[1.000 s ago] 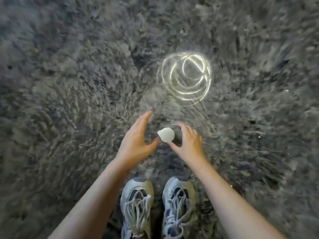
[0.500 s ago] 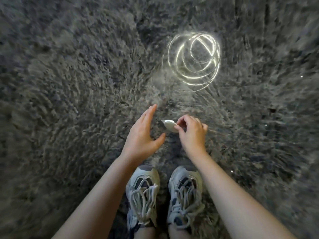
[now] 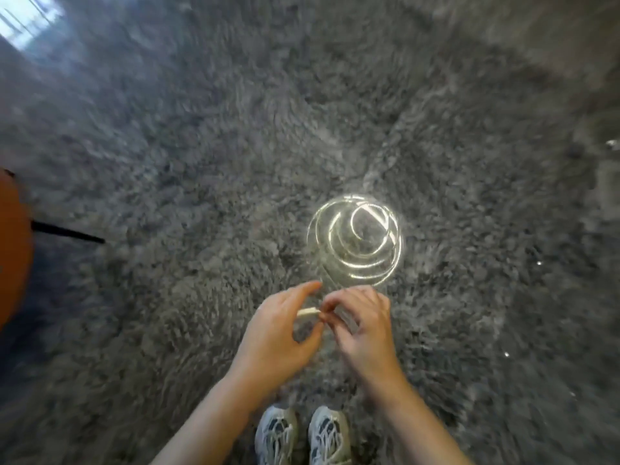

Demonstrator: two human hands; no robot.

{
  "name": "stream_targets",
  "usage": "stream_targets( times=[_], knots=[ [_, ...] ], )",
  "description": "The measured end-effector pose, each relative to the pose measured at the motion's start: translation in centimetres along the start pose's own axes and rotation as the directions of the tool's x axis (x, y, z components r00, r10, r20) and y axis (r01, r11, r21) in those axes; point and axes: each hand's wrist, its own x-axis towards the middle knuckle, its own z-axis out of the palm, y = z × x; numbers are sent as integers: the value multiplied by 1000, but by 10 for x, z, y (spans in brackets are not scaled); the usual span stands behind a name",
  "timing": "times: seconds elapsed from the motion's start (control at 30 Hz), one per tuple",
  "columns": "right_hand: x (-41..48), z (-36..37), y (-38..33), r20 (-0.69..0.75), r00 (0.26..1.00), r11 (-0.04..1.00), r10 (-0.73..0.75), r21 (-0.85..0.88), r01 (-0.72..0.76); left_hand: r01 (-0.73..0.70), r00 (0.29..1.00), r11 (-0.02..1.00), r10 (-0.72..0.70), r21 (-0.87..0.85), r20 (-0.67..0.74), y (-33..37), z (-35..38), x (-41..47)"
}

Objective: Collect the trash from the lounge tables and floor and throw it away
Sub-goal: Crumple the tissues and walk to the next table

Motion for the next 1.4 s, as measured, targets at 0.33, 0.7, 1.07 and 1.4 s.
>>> stream_targets(
  times=[0.33, 0.7, 1.07, 1.4],
  knots=[
    [95, -189, -205, -237, 928, 957, -289, -96, 273, -162, 940, 938, 242, 307, -241, 204, -217, 55],
    [235, -323, -314, -315, 864, 919, -392, -176, 353, -56, 854, 911, 256, 408, -453, 295, -382, 148],
    [495, -306, -343, -176, 891, 899, -418, -218, 379, 141, 762, 937, 104, 320, -640, 218, -508, 333],
    [743, -258, -356, -48, 888, 878, -458, -184, 443, 292, 686, 909, 18, 298, -727, 151, -606, 519]
  ],
)
